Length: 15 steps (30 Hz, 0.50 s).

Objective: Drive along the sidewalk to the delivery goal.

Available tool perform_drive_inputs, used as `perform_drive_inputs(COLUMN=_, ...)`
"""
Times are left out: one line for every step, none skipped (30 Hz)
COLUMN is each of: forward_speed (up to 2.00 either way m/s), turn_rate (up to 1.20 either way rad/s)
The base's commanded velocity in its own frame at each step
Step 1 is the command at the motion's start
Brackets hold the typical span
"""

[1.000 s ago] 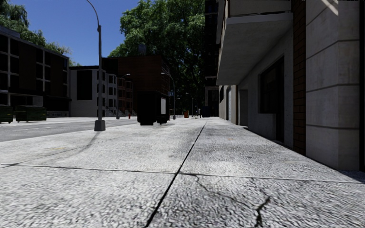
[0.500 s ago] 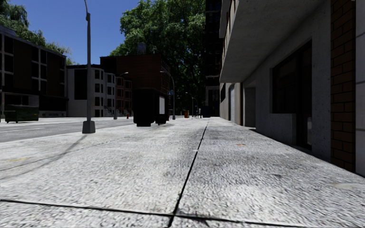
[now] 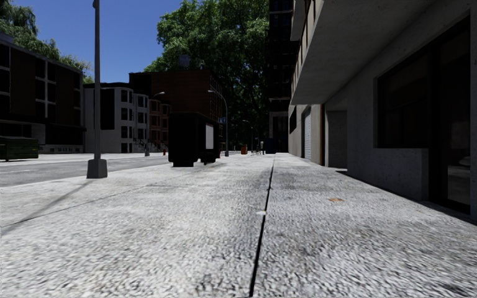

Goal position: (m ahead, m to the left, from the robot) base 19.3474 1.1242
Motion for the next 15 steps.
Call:
perform_drive_inputs(forward_speed=2.0, turn_rate=0.0)
perform_drive_inputs(forward_speed=2.0, turn_rate=0.0)
perform_drive_inputs(forward_speed=2.0, turn_rate=0.0)
perform_drive_inputs(forward_speed=2.0, turn_rate=0.0)
perform_drive_inputs(forward_speed=2.0, turn_rate=0.0)
perform_drive_inputs(forward_speed=2.0, turn_rate=0.0)
perform_drive_inputs(forward_speed=2.0, turn_rate=0.0)
perform_drive_inputs(forward_speed=2.0, turn_rate=0.0)
perform_drive_inputs(forward_speed=2.0, turn_rate=0.0)
perform_drive_inputs(forward_speed=2.0, turn_rate=0.0)
perform_drive_inputs(forward_speed=2.0, turn_rate=0.0)
perform_drive_inputs(forward_speed=2.0, turn_rate=0.0)
perform_drive_inputs(forward_speed=2.0, turn_rate=0.0)
perform_drive_inputs(forward_speed=2.0, turn_rate=0.0)
perform_drive_inputs(forward_speed=2.0, turn_rate=0.0)
